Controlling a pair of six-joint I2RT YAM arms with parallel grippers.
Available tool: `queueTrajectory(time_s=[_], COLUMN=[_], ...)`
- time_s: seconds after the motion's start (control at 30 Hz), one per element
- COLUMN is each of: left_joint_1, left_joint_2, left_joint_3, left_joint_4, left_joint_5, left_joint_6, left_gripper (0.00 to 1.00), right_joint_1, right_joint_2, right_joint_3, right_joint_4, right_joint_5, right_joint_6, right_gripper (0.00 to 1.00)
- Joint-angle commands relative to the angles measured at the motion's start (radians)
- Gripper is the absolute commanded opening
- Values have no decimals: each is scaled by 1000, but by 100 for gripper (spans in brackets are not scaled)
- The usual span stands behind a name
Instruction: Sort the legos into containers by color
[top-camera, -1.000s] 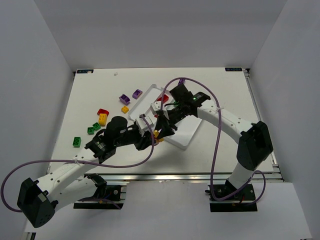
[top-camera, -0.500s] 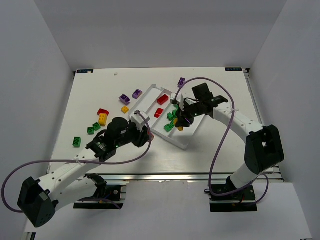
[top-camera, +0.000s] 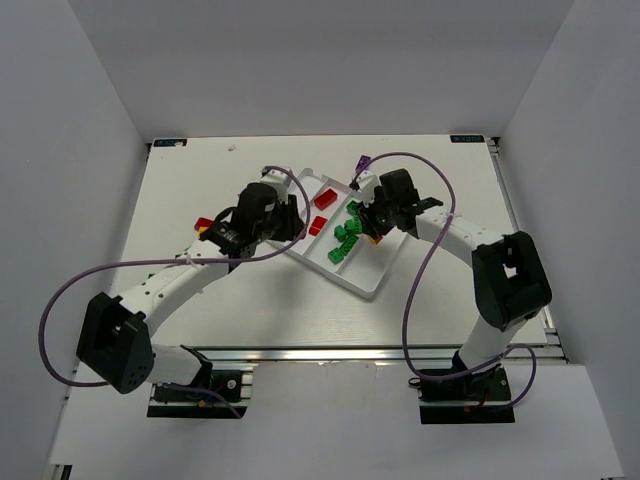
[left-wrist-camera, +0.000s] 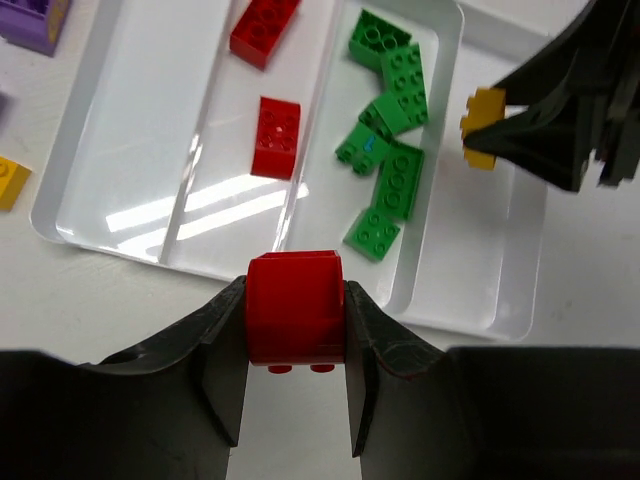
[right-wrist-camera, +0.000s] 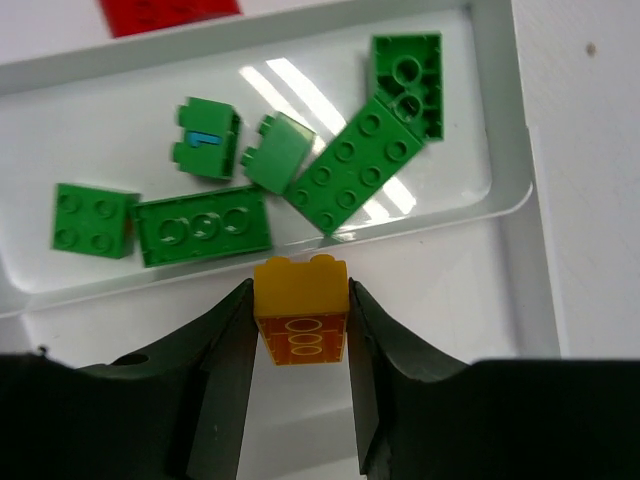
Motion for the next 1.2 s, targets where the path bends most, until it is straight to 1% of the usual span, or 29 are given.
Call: queueTrajectory(time_s=[0.0,0.03,0.1,0.2,0.23,0.3,0.33,0.37,0.4,0.5,0.53,0.6,0.67,0.7,0.77,0.8,0.93,1.07,1.17], left_joint_1=[62,86,102,112,114,116,116,116,116,116,116,116,116,116,116,116,116,116,116], left_joint_2=[29,58,90,151,183,219,237,275,294,368,383,420,438,453,467,478,498,490,483], left_joint_3=[67,92,118,166,184,202,212,235,247,301,313,344,359,371,382,388,393,370,348], left_joint_4=[-8,-10,-16,-10,-5,-4,-4,-7,-19,-56,-65,-89,-106,-112,-126,-132,-143,-126,-111], left_joint_5=[-17,6,22,40,49,55,55,95,100,111,108,88,71,36,23,25,45,48,51], left_joint_6=[-85,-103,-117,-125,-128,-129,-126,-122,-118,-94,-83,-72,-53,-46,-31,-20,-10,-19,-33], left_gripper=[0,0,0,0,0,0,0,0,1,6,7,16,24,30,36,41,47,51,55], right_joint_1=[-14,-20,-35,-48,-55,-66,-69,-71,-78,-90,-94,-103,-109,-120,-139,-149,-195,-259,-275], right_joint_2=[58,67,81,81,79,69,63,52,29,-43,-66,-138,-177,-203,-221,-227,-244,-220,-206], right_joint_3=[61,67,67,58,55,55,52,48,47,15,1,-43,-79,-82,-74,-74,-70,-36,-16], right_joint_4=[32,12,6,21,24,23,23,26,26,58,73,96,108,107,89,85,113,122,116], right_joint_5=[120,123,125,131,126,97,90,79,53,17,2,-67,-131,-154,-217,-233,-246,-274,-289], right_joint_6=[60,62,71,74,74,74,74,74,71,49,18,-45,-102,-112,-109,-104,-73,-37,-24], right_gripper=[19,22,25,45,61,73,82,88,89,89,89,89,89,89,89,89,89,89,89])
